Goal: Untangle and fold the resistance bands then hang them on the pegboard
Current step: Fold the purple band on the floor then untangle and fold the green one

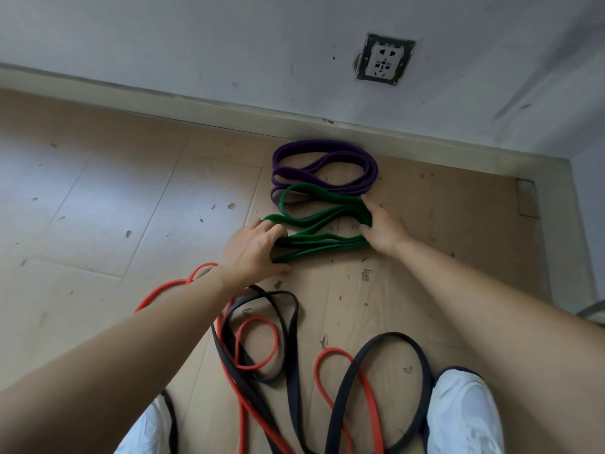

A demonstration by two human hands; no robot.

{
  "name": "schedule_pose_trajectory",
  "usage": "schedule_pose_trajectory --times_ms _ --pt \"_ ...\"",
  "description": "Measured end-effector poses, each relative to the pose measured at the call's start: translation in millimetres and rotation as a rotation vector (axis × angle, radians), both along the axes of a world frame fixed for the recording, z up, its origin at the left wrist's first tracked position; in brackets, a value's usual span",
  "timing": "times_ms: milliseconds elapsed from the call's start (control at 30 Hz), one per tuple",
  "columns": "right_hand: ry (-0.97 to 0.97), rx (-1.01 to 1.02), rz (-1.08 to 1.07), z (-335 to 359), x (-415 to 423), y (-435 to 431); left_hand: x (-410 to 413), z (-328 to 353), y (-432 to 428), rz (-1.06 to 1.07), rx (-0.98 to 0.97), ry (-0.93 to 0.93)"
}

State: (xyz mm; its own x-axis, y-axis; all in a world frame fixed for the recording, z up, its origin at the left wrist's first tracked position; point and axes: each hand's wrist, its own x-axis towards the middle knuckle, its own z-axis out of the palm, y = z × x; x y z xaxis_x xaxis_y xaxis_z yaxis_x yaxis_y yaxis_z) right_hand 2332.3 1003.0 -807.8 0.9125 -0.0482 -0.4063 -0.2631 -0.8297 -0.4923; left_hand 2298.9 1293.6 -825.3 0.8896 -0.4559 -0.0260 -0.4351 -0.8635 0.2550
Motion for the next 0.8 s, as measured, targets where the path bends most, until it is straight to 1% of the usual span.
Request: schedule_pose_trajectory --times_ms 133,233,333,433,500,567,633,733,800 --pt "0.030 0.046 0.026 4.8 -2.1 -9.8 -14.0 3.0 11.9 -0.008 -0.064 0.003" --pt "0.003 0.036 0.010 11.3 -3.9 -13.4 -15.8 9.5 11.4 0.138 -0.187 0.020" --pt "-0.052 -0.002 0.000 23.6 -9.8 -9.3 -10.4 18.6 6.9 0.336 -0.329 0.108" --pt "-0.143 -0.008 0.044 31.7 -27.6 -3.9 -10.5 29.2 11.0 0.402 -0.421 0.166" --pt "-0.158 0.008 0.136 35.2 -48.4 1.2 -23.0 37.4 17.9 0.339 -0.395 0.183" --pt "-0.108 0.029 0.239 37.4 -75.8 8.4 -47.2 43.1 25.0 0.206 -0.345 0.216" --pt "-0.035 0.037 0.347 39.8 -105.4 16.9 -76.2 45.7 32.0 0.059 -0.255 0.232" --pt "0.155 0.014 0.534 42.6 -146.7 28.2 -114.4 41.4 41.5 -0.105 -0.190 0.269" --pt "0.301 -0.081 0.740 42.8 -168.8 29.9 -137.8 36.4 45.4 -0.156 -0.096 0.329"
